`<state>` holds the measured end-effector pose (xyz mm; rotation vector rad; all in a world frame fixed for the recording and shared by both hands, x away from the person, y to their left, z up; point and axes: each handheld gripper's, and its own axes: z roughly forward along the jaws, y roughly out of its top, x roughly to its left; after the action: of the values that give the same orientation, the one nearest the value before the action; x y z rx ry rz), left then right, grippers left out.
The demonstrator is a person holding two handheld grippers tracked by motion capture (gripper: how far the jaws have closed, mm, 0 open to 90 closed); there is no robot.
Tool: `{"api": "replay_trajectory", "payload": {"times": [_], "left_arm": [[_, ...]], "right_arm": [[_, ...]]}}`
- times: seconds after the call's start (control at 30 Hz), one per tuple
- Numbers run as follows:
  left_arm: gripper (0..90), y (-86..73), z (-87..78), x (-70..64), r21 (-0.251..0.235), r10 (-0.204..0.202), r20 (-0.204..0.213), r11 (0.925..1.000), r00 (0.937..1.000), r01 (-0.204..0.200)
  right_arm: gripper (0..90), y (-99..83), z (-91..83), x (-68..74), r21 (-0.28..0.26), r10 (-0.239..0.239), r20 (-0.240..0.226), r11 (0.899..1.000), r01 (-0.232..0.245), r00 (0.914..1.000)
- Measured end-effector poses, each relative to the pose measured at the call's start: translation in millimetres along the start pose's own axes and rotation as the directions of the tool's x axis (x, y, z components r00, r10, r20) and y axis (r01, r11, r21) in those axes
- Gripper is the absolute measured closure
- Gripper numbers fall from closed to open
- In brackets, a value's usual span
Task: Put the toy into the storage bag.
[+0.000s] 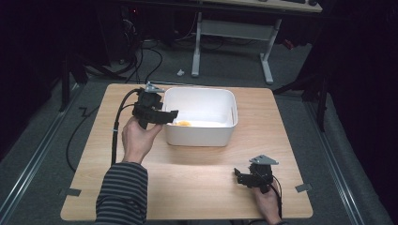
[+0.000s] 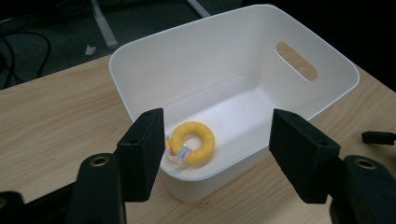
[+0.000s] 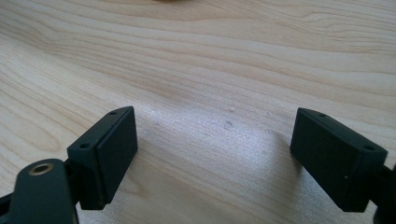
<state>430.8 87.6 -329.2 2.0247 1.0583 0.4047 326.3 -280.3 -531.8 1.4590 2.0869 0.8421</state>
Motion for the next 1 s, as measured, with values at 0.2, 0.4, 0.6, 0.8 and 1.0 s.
{"api": "replay_trajectory", "payload": {"times": [0.2,0.4,0.6,0.8,1.0], "left_arm": [[36.1,-10.6,-11.2,5.6,-0.013,-0.005,-0.016,0.9999,0.9999,0.004],[36.0,-16.9,-18.1,9.5,-0.026,-0.019,-0.018,0.9995,0.9997,0.019],[35.4,-27.8,-23.6,12.9,-0.029,-0.044,-0.016,0.9986,0.9989,0.044],[35.2,-36.8,-28.8,15.5,-0.038,-0.061,-0.006,0.9974,0.9981,0.06],[34.9,-42.8,-35.5,15.1,-0.039,-0.051,-0.02,0.998,0.9985,0.05]], "right_arm": [[14.9,0.0,0.0,0.0,0.0,0.001,0.0,1.0,-0.001,1.0],[14.9,-0.1,-0.1,0.0,0.001,0.0,0.001,1.0,0.0,1.0],[14.9,-0.2,-0.3,0.2,0.001,0.001,0.001,1.0,-0.001,1.0],[14.9,-0.3,-0.4,0.1,0.002,-0.003,0.0,1.0,0.003,1.0],[14.9,-0.3,-0.4,0.3,0.002,0.001,0.0,1.0,-0.001,1.0]]}}
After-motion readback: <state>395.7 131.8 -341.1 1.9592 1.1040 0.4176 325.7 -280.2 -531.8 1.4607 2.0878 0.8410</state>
